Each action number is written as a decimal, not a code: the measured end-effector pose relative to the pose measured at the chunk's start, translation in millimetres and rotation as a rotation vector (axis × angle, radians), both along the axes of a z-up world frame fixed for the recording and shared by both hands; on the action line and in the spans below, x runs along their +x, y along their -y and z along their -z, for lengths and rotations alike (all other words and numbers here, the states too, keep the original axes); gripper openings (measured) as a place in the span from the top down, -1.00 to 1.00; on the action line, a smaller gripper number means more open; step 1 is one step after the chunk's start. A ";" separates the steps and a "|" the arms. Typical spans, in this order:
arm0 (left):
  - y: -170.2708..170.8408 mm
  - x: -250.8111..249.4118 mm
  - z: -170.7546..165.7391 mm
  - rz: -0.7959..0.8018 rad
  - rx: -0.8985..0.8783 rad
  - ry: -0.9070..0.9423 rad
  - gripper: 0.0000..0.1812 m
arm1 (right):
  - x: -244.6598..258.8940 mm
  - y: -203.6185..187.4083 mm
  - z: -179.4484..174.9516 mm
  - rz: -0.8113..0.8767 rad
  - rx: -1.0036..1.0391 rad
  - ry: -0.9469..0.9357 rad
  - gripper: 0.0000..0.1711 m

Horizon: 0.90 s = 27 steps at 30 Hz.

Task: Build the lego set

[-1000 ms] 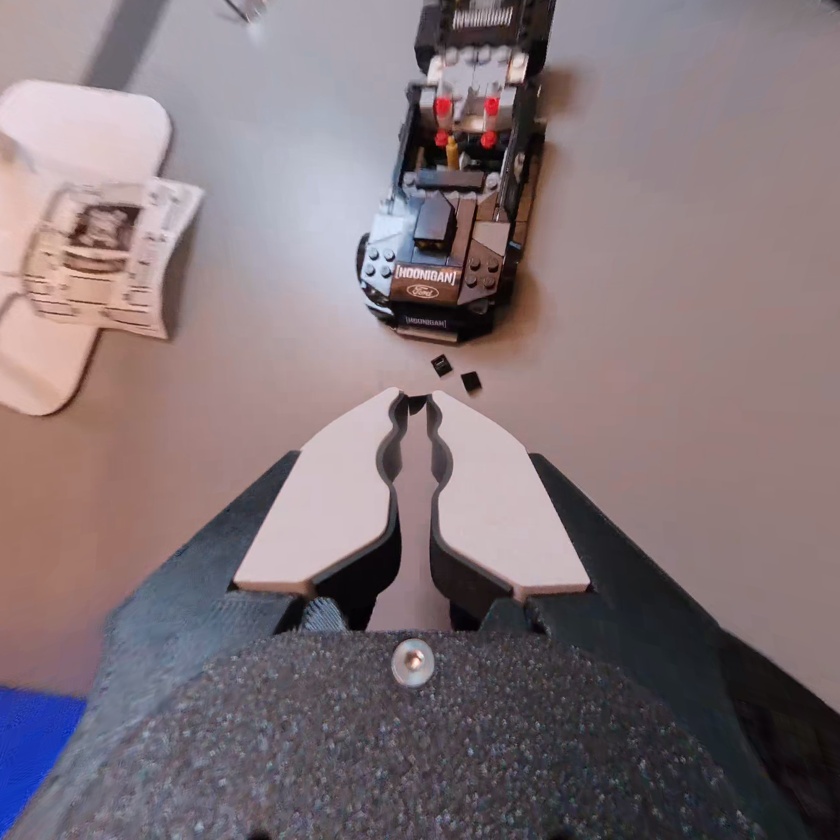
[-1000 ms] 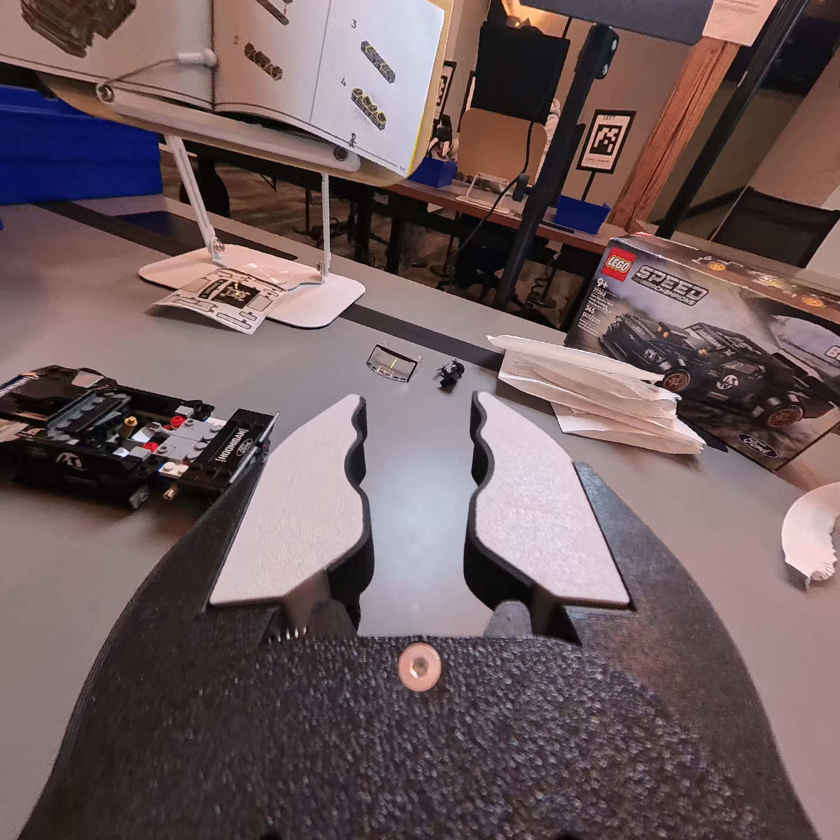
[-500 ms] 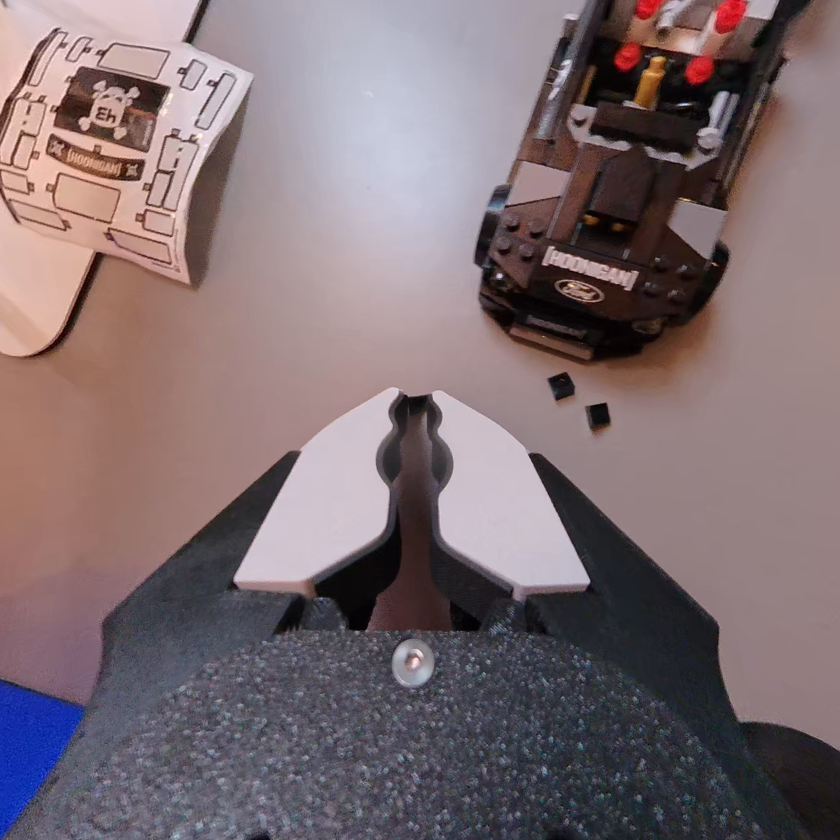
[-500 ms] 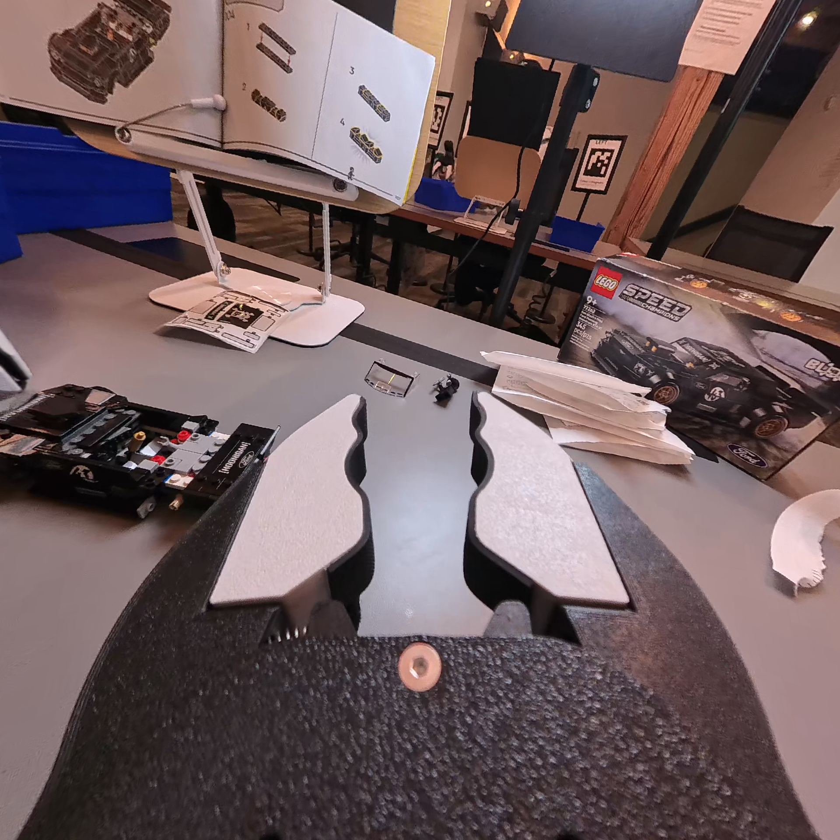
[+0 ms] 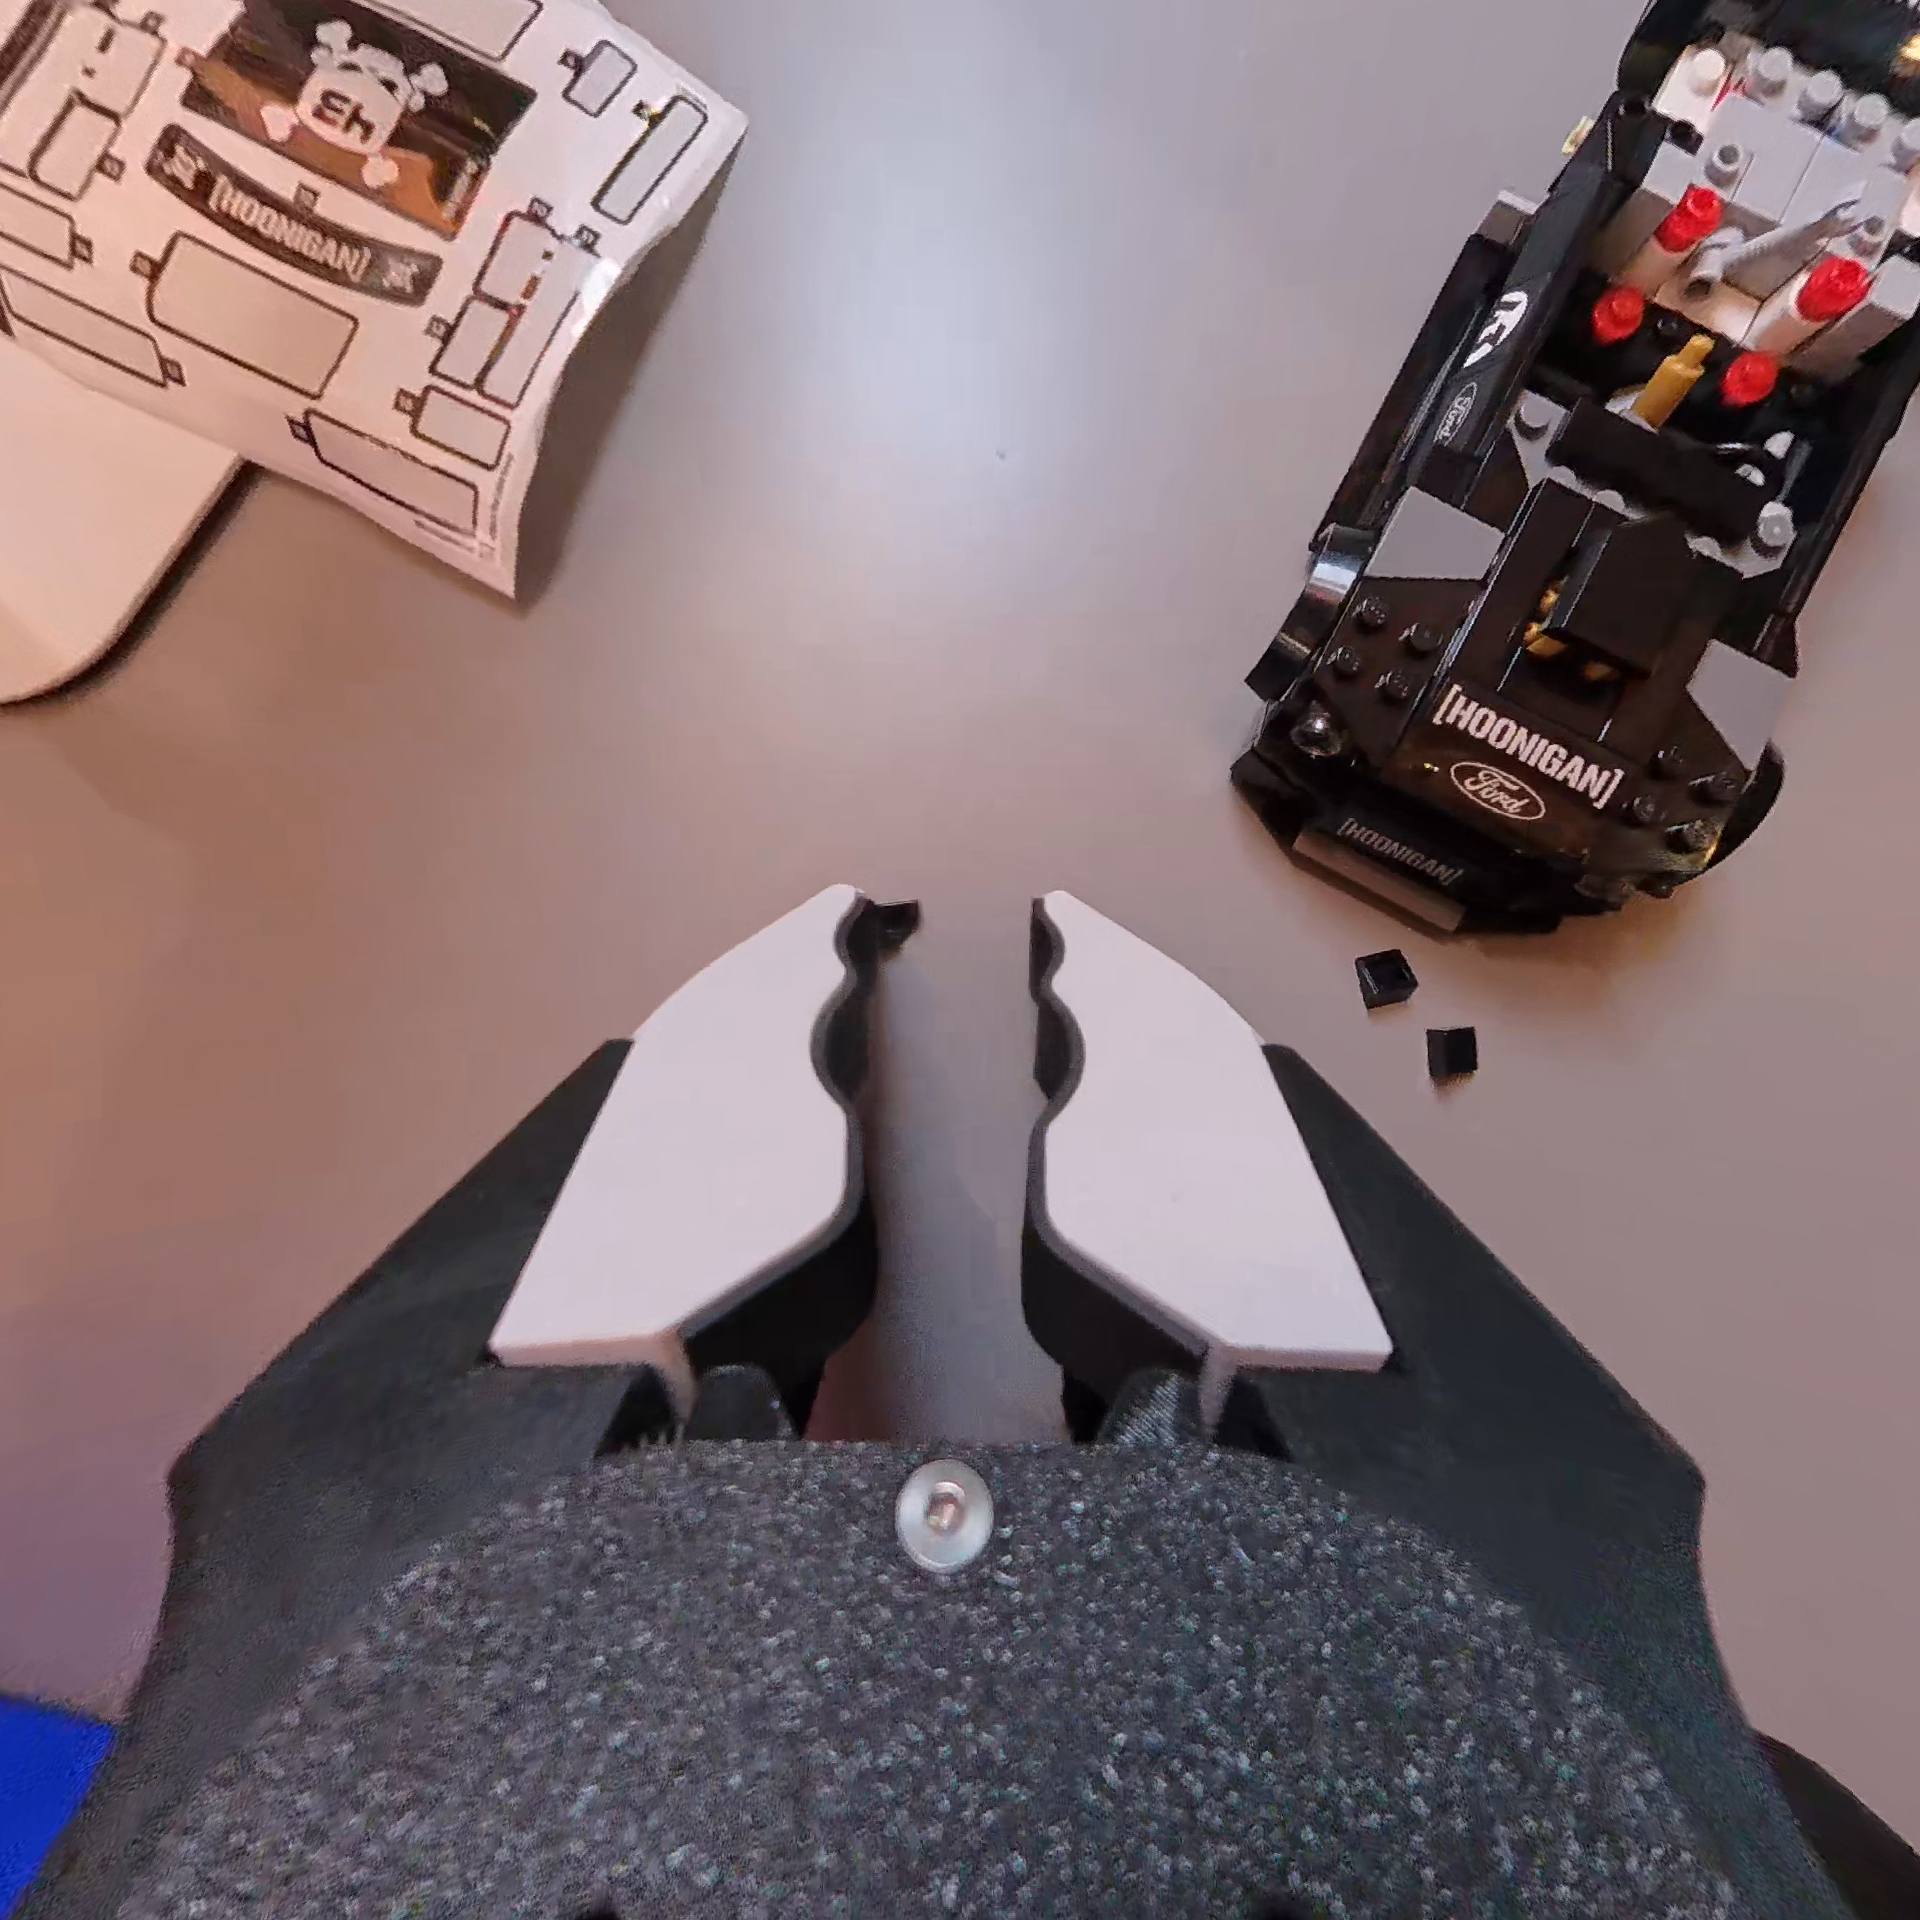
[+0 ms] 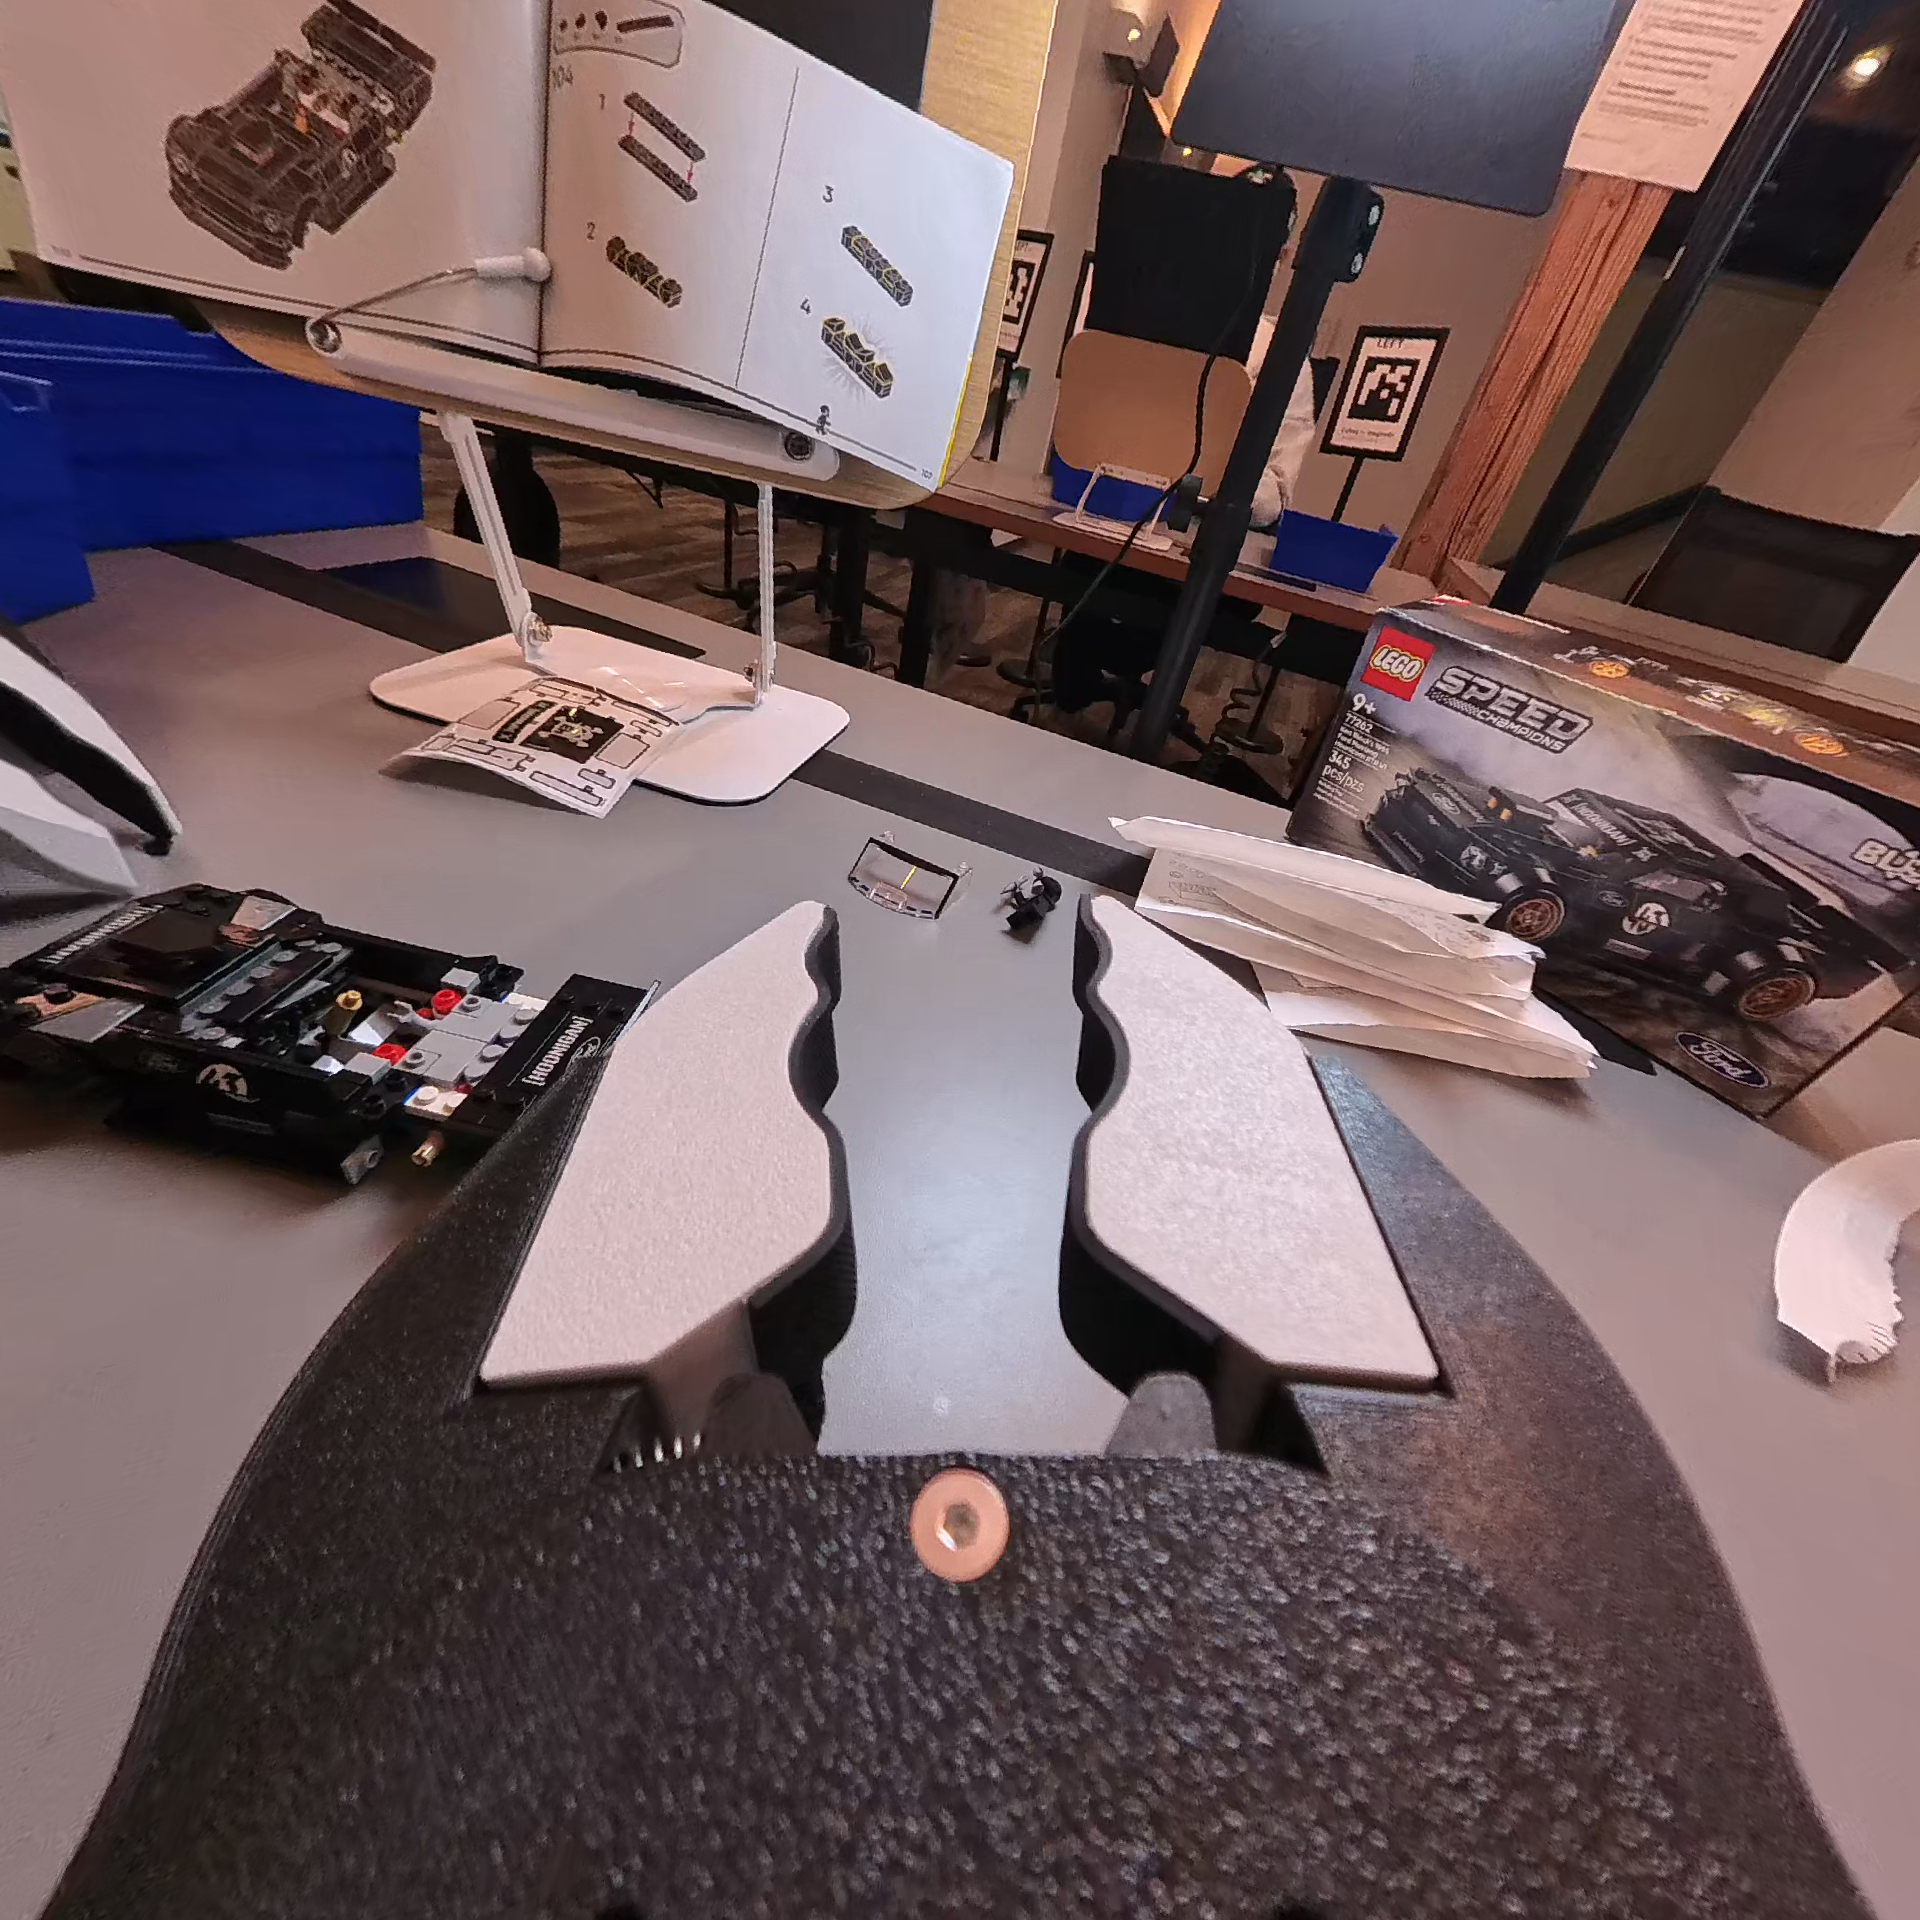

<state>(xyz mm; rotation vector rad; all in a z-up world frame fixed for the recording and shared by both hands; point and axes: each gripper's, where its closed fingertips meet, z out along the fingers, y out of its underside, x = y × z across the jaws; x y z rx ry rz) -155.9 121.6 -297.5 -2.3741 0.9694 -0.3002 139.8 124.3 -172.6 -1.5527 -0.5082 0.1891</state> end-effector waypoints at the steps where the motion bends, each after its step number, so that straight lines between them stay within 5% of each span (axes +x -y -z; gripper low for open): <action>1: 1.7 -0.1 0.5 -0.004 -0.019 0.016 0.61 | 0.1 0.1 -0.1 0.000 0.000 0.000 0.49; 10: 4.5 -4.1 1.9 -0.028 -0.027 0.004 0.17 | -2.2 3.9 -4.5 -0.010 0.013 0.000 0.50; 27: 9.3 22.4 -55.4 -0.039 0.107 0.194 0.06 | -15.6 22.3 -25.3 -0.044 0.090 0.024 0.52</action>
